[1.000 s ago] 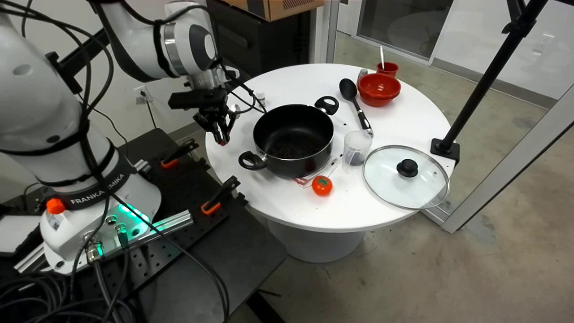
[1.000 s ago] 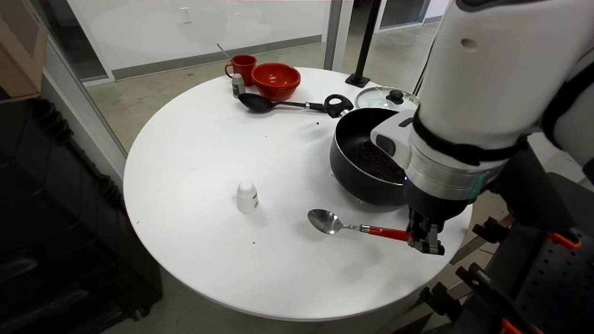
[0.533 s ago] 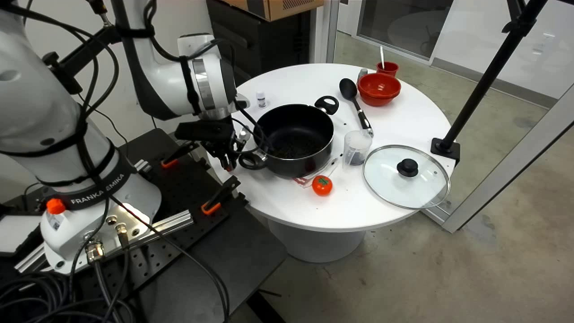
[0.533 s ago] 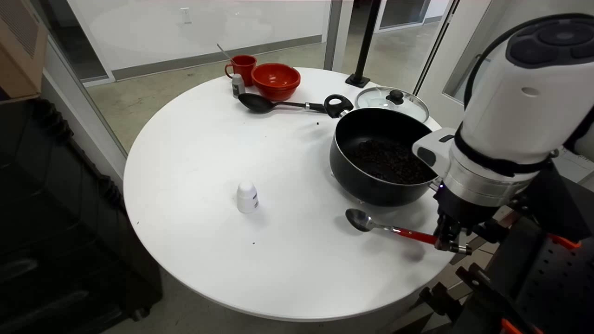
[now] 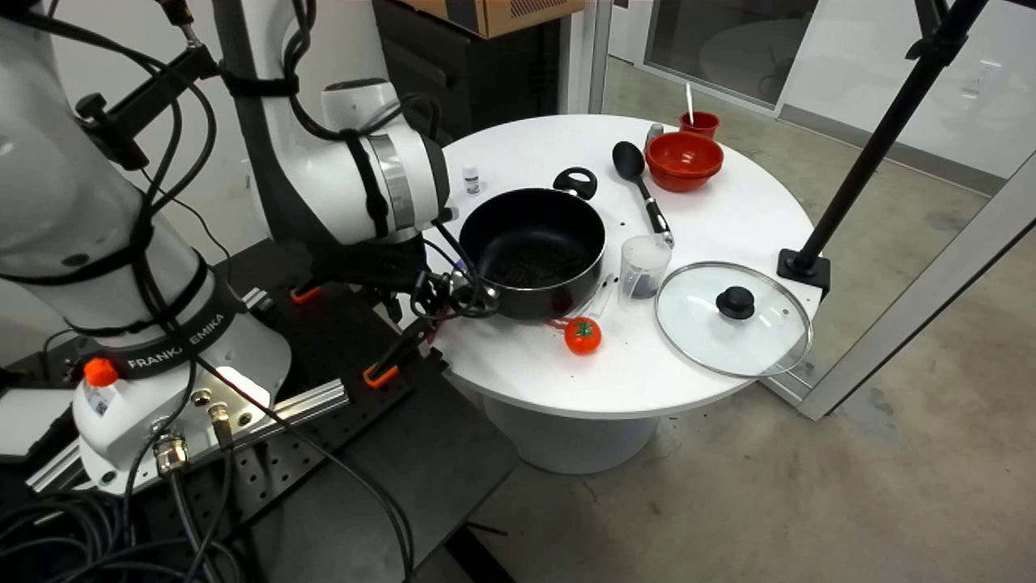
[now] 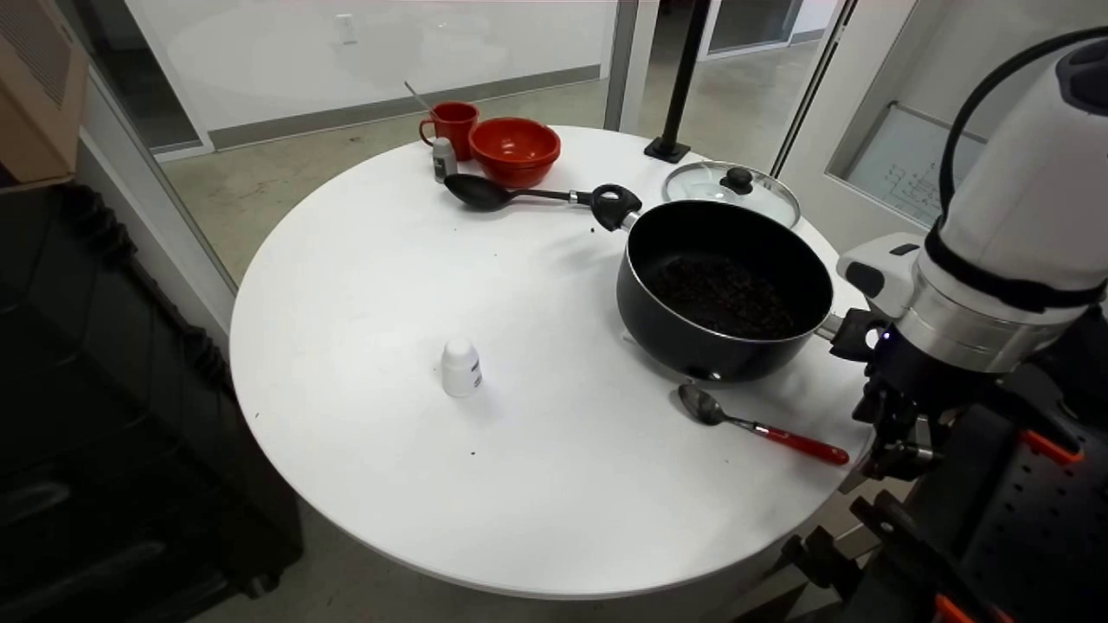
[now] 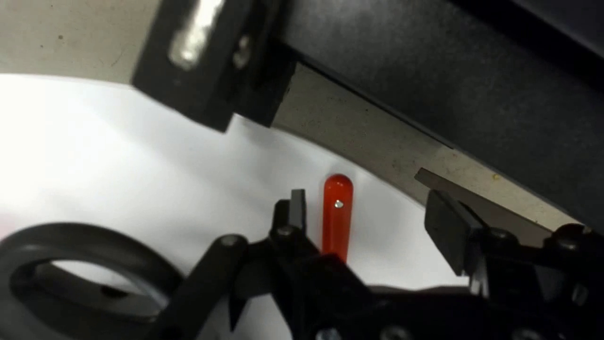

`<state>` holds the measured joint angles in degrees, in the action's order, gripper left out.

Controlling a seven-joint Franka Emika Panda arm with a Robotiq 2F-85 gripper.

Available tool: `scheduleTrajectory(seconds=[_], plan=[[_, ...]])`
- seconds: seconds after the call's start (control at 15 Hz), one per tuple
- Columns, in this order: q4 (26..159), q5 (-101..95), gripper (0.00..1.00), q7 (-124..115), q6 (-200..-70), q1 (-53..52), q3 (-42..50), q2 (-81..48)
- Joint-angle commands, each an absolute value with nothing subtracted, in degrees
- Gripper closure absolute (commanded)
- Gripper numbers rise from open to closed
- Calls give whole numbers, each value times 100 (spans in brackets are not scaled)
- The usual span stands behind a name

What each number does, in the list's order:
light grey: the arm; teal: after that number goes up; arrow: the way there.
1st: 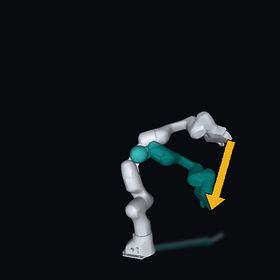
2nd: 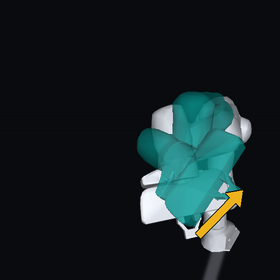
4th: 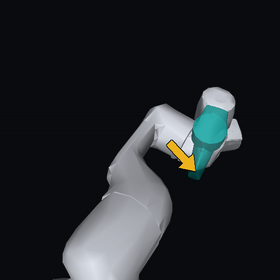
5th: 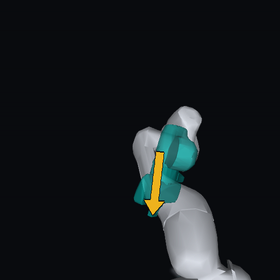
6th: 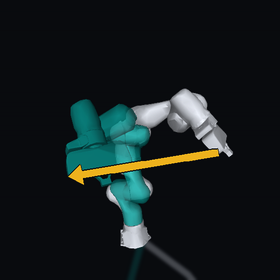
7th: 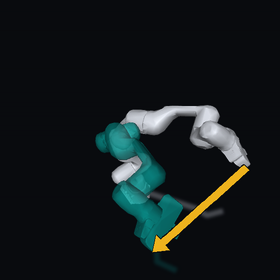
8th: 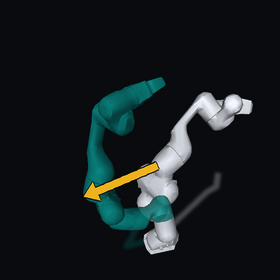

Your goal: Pick up the spoon from the table, scoop some of the contents from the black pot and put them in the colourless cup.

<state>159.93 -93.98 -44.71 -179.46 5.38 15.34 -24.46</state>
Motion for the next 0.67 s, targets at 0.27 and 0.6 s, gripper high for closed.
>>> scheduleTrajectory(seconds=[0.27, 0.6], plan=[[15909, -11458, 0, -6178, -18332, 935, 1678, -2145], [15936, -12410, 0, -7503, -18476, 819, 1678, -1813]])
